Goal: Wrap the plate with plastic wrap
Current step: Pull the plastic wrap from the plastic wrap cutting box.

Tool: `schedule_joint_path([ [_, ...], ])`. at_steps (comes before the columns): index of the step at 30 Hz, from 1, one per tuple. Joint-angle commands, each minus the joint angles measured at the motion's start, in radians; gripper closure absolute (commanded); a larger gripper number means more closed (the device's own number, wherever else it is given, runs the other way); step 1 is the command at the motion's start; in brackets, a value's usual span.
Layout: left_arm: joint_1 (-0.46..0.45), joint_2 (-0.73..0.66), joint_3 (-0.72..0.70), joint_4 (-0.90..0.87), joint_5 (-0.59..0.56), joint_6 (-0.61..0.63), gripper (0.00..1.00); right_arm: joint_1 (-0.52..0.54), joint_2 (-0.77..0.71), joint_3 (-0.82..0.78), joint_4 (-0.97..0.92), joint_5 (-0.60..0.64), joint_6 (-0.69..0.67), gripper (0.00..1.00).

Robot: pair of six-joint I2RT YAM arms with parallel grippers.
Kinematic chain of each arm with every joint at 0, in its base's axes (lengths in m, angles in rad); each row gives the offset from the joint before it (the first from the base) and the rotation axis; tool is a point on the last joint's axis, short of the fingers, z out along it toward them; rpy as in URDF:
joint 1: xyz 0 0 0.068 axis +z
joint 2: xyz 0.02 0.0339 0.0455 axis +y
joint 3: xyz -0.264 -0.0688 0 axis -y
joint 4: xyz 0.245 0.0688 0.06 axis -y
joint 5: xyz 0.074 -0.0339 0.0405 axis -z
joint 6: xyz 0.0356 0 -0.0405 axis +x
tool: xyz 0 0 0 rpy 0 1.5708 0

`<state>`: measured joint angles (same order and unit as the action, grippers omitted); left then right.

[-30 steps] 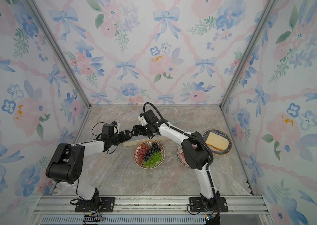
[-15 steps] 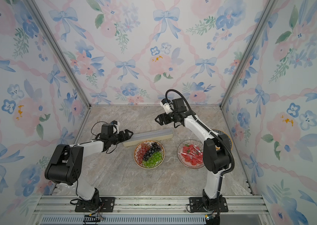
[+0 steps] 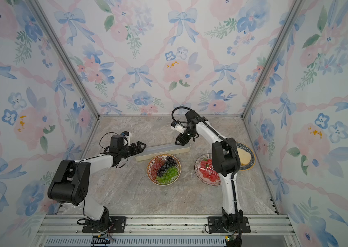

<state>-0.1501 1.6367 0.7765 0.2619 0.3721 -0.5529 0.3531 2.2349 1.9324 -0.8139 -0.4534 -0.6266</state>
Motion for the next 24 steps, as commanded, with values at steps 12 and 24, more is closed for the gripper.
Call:
schedule_joint_path([
  [12,0.001,-0.020,0.000,0.005,0.016,0.018,0.08,0.004,0.097,0.104,-0.079,-0.008,0.004,0.53],
  [24,-0.010,-0.110,0.027,0.006,-0.033,0.147,0.08,-0.002,0.027,0.054,-0.085,-0.059,-0.008,1.00],
])
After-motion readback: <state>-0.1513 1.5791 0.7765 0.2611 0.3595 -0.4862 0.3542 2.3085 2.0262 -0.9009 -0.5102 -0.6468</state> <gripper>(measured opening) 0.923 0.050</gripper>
